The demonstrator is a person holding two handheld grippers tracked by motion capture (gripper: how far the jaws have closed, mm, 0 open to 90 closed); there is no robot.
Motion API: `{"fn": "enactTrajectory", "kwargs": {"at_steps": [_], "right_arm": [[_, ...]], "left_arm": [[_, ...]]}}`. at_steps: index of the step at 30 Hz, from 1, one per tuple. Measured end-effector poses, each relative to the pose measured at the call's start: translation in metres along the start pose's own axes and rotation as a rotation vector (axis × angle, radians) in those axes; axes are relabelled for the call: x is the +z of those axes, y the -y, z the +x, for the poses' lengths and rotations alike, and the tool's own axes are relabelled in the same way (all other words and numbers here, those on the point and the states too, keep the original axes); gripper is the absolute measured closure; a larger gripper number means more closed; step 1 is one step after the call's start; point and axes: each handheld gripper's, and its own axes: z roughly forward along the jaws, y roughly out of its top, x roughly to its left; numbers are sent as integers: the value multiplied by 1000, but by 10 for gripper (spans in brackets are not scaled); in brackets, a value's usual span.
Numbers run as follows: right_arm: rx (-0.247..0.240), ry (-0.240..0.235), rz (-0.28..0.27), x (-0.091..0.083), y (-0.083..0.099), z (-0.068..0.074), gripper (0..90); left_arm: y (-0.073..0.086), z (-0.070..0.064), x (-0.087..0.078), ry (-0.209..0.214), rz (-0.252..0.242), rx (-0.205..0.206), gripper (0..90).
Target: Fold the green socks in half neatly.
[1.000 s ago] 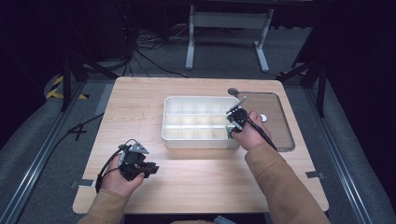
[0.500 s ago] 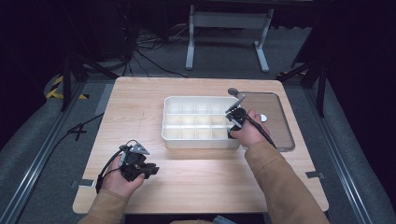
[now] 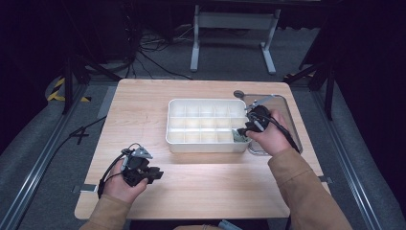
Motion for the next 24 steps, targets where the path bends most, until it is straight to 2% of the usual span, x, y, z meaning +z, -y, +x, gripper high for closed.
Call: {"fn": "enactTrajectory", "kwargs": {"at_steps": [4, 6, 7, 10, 13, 15, 16, 17, 19, 21, 22, 24], "right_arm": [[-28, -30, -69, -15, 10, -4, 501], [-52, -44, -116, -27, 19, -5, 468], [-52, -44, -116, -27, 19, -5, 468], [-70, -68, -191, -41, 35, -6, 437], [-75, -95, -237, -53, 50, -8, 414], [-50, -106, -232, -57, 59, -8, 376], [-13, -112, -208, -60, 65, -8, 379], [-7, -104, -183, -62, 70, -9, 376], [-21, -91, -178, -65, 78, -12, 375], [-7, -101, -193, -69, 86, -13, 362], [-11, -106, -204, -71, 90, -13, 348], [-17, -125, -219, -73, 97, -12, 333]], "left_arm": [[-2, 1, -1, 6, -5, -6, 741], [-4, 1, -1, 10, -4, 5, 741], [-4, 1, -1, 10, -4, 5, 740], [-6, -2, 0, 20, 3, 17, 737], [-8, -3, 0, 34, 1, 23, 737], [-9, -4, 0, 41, -1, 23, 736], [-9, -4, -1, 39, 0, 34, 734], [-8, -4, -1, 38, 0, 31, 734], [-8, -4, -2, 41, -2, 30, 734], [-7, -5, -3, 40, -7, 22, 734], [-7, -5, -4, 37, -9, 32, 734], [-6, -6, -5, 39, -11, 22, 732]]}}
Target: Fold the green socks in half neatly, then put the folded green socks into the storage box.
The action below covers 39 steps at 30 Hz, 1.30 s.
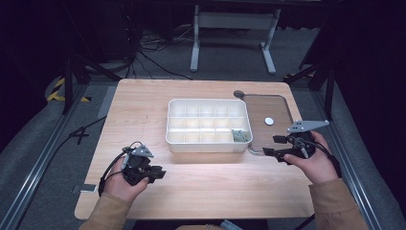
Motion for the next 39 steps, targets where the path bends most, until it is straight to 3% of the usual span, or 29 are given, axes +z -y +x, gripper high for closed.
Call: {"fn": "enactTrajectory", "kwargs": {"at_steps": [5, 9, 22, 34, 39], "right_arm": [[-10, -27, -50, -2, 17, 3, 288], [-45, -46, 21, 8, 32, 1, 283], [-77, -88, 150, 40, 57, 3, 300], [-149, -110, 213, 57, 79, 16, 296], [-209, -123, 205, 62, 86, 28, 290]], "left_arm": [[3, 0, -3, 5, 0, -5, 725], [4, 1, -2, 1, 2, -4, 718], [6, 6, 1, -14, 42, 5, 707], [9, 8, 7, -2, 88, 4, 703], [7, 9, 13, -1, 109, 33, 700]]}}
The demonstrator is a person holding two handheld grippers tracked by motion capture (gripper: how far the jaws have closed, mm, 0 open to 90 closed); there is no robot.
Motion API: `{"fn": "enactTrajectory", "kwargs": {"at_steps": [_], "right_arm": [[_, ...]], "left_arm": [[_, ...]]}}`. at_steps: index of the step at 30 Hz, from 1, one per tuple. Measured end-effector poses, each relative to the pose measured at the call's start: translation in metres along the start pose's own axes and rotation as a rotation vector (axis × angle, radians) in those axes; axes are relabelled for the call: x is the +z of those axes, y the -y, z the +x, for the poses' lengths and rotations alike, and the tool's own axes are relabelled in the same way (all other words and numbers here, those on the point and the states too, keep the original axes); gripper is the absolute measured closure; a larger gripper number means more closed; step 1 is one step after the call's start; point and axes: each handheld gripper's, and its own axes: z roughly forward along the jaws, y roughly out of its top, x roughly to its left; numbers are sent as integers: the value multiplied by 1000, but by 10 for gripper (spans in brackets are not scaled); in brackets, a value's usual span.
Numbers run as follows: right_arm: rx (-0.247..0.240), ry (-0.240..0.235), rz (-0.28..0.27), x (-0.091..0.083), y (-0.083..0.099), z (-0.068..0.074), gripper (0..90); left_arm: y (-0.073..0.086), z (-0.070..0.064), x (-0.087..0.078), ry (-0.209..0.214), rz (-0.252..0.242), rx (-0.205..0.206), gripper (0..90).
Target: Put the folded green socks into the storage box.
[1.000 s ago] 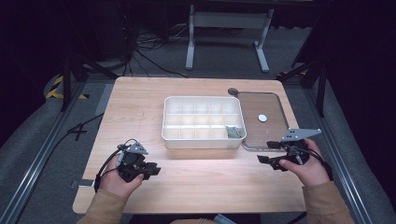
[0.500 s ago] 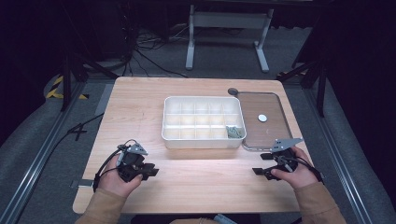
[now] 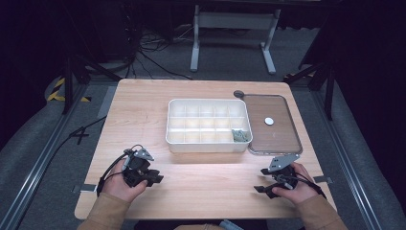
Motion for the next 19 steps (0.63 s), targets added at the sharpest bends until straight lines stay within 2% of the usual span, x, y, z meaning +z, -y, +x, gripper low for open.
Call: {"fn": "enactTrajectory", "kwargs": {"at_steps": [3, 6, 12, 16, 19], "right_arm": [[-27, 21, -28, 3, 3, 4, 285], [-46, 47, -45, 3, 4, 6, 304], [12, 100, -92, 5, 14, 2, 298], [37, 119, -103, 6, 18, -3, 286], [45, 119, -117, 7, 19, -4, 275]], "left_arm": [[0, 0, 4, 6, 13, 6, 690], [-1, -1, 11, 20, 46, 31, 665], [0, -3, 22, 26, 84, 53, 639], [0, -4, 26, 13, 77, 75, 606], [0, -2, 29, 11, 73, 70, 592]]}}
